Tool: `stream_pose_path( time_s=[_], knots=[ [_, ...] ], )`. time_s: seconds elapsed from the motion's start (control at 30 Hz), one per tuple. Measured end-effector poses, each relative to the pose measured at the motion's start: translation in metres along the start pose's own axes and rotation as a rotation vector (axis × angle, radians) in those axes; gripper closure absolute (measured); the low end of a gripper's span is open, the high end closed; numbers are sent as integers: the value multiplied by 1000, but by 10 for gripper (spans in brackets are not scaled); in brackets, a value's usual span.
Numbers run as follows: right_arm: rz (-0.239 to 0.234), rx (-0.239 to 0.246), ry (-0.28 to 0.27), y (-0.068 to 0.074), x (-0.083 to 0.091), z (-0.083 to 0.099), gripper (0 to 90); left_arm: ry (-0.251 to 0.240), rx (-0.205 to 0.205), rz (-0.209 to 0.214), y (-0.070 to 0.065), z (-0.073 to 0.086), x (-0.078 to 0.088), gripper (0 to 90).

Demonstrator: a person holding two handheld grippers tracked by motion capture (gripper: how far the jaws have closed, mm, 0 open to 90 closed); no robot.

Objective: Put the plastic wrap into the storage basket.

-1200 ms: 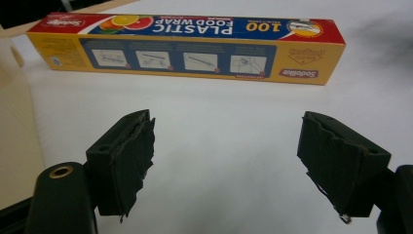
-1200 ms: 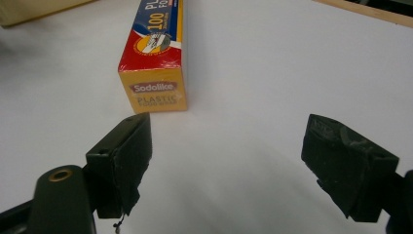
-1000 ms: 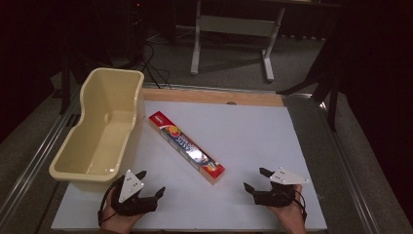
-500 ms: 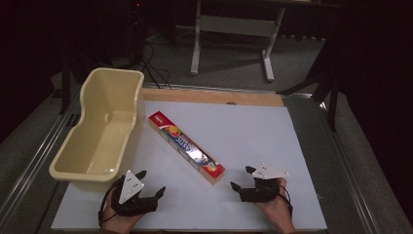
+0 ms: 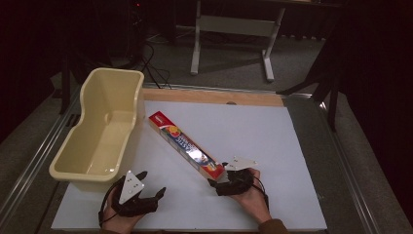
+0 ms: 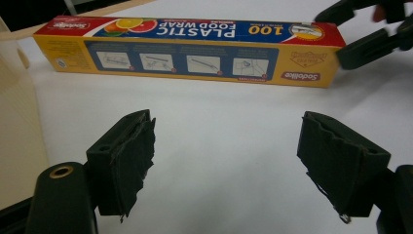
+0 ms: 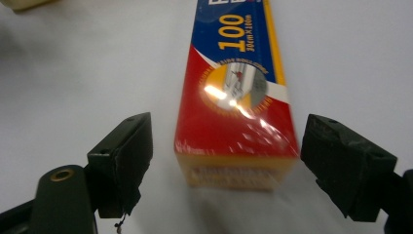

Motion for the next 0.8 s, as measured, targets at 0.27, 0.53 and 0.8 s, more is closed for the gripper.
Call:
stream_pose_path(
  time_s=[0.27,0.53,0.8],
  knots=[
    [3,11,83,-5,-18,-7,373,-7,8,-3,2,0,2,213],
    [16,29,136,-16,-8,-4,385,-16,25,0,4,1,3,213],
    [22,42,160,-44,25,31,385,-12,31,-2,5,2,3,213]
  ],
)
Point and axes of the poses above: each handheld gripper's, and its own axes: x roughly backward along the jaws, z roughly out of its underside, y roughly to its left, the point moved 1 cm from there along -x, roughly forward along the jaws, and after that the axes turned 13 degrees about y, right-handed, at the moved point
